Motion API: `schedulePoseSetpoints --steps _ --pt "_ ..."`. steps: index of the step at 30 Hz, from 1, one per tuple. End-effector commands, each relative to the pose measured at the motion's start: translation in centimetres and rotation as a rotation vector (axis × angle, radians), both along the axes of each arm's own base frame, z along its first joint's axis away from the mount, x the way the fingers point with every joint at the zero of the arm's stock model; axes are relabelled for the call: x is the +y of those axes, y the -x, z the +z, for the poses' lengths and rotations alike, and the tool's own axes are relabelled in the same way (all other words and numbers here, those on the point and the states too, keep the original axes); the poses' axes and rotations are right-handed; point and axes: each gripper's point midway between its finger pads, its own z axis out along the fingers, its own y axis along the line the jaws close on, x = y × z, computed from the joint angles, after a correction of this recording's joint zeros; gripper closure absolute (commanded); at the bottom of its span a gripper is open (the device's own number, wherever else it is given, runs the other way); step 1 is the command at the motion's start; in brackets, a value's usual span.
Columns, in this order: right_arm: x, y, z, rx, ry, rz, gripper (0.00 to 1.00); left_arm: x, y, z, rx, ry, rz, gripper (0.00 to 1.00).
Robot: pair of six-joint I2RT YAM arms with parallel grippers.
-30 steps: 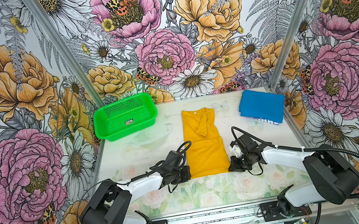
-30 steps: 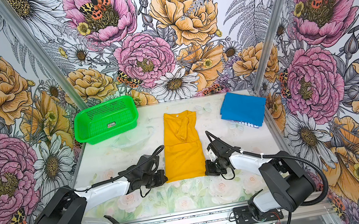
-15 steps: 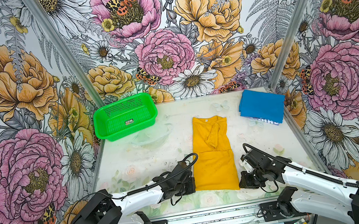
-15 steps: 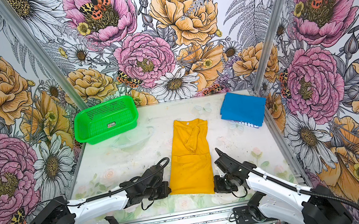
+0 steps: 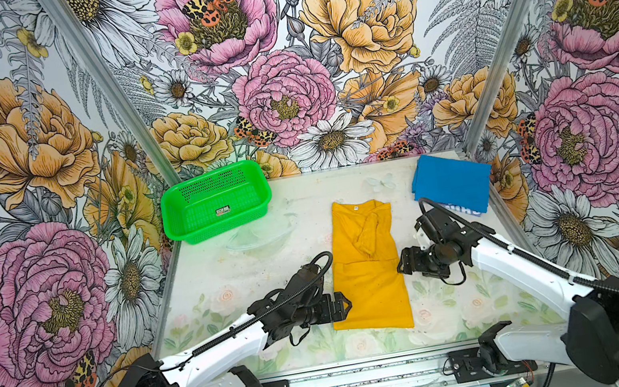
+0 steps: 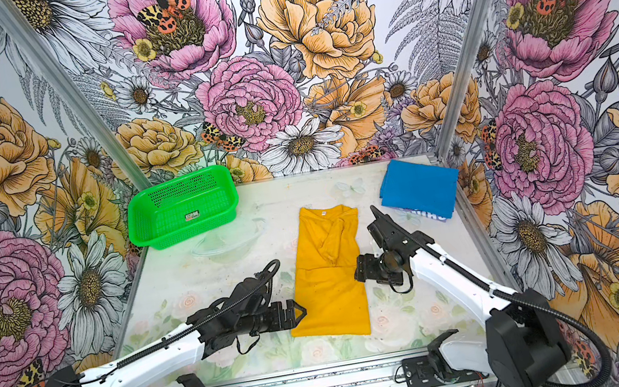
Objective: Fold and stack the t-shirts
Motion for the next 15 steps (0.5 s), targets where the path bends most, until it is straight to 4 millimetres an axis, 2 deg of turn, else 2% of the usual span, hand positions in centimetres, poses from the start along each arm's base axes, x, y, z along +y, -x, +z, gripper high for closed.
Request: schedulePoseSetpoints --steps 1,6,9,15 --pt "-0.2 -5.4 0.7 -0.064 0.023 0.060 0.19 -2.5 -0.1 1.2 -0.028 0.071 -0.078 0.01" --pt "1.1 -13.1 0.6 -0.074 -0.020 0.070 0.18 -5.2 -0.3 0.0 -0.017 0.070 -0.122 0.01" --pt "1.5 -16.6 -0.6 -0.059 -0.049 0.059 0.18 -7.0 -0.4 -0.7 -0.013 0.055 -0.151 0.01" --pt "2.2 -21.3 -3.2 -0.033 -0.095 0.041 0.18 -9.3 -0.1 -1.8 -0.005 0.021 -0.190 0.01"
